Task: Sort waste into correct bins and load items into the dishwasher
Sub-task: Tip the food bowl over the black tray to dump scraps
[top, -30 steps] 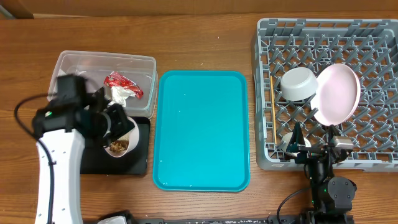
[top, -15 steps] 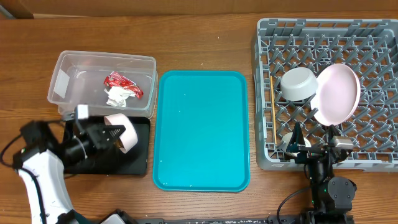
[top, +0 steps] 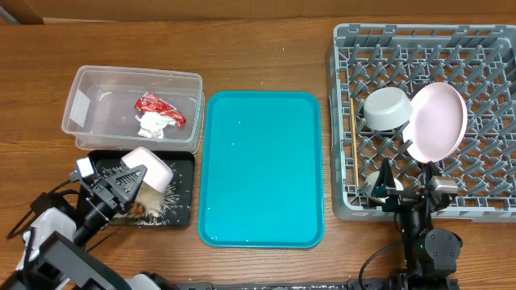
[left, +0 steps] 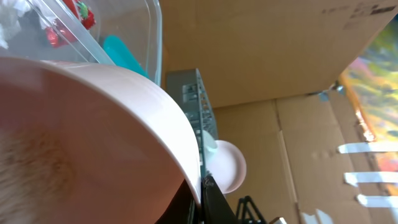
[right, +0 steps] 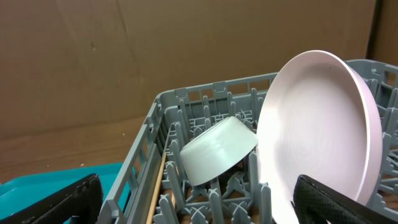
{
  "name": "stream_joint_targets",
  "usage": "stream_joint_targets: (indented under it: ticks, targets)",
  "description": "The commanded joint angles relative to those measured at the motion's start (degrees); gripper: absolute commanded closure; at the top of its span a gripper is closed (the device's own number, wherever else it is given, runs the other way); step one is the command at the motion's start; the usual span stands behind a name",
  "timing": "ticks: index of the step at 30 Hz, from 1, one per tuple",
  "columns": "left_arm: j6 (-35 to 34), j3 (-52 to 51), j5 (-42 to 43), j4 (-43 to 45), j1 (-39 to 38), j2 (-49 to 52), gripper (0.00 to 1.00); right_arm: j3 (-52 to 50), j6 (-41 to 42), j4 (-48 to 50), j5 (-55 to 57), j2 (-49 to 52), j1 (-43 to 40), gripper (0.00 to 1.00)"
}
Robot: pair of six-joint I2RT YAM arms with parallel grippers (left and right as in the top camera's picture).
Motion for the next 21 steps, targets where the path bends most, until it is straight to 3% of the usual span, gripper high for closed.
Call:
stream_joint_targets:
  ticks: [1, 5, 11, 17, 21]
  targets:
    - [2.3, -0.4, 4.1, -0.1, 0.3, 1.0, 0.96, -0.6, 0.0, 0.2, -0.1, -0.4, -0.3, 0.0]
    - [4.1, -0.4, 4.2, -0.4, 0.3, 0.9, 0.96, -0.6, 0.0, 0.2, -0.1, -0.4, -0.3, 0.0]
    - [17.9, -0.4, 3.5, -3.7, 0.3, 0.6, 0.96, -0.6, 0.0, 0.2, -0.1, -0.4, -0.3, 0.0]
    - [19.3, -0.4, -2.0, -2.2, 0.7, 0.6, 0.96, -0.6, 0.0, 0.2, -0.1, -0.4, -0.3, 0.0]
    - [21.1, -0.3, -2.0, -5.7, 0.7, 0.5, 0.96, -0.6, 0.0, 0.2, -0.1, -0.4, -0.3, 0.0]
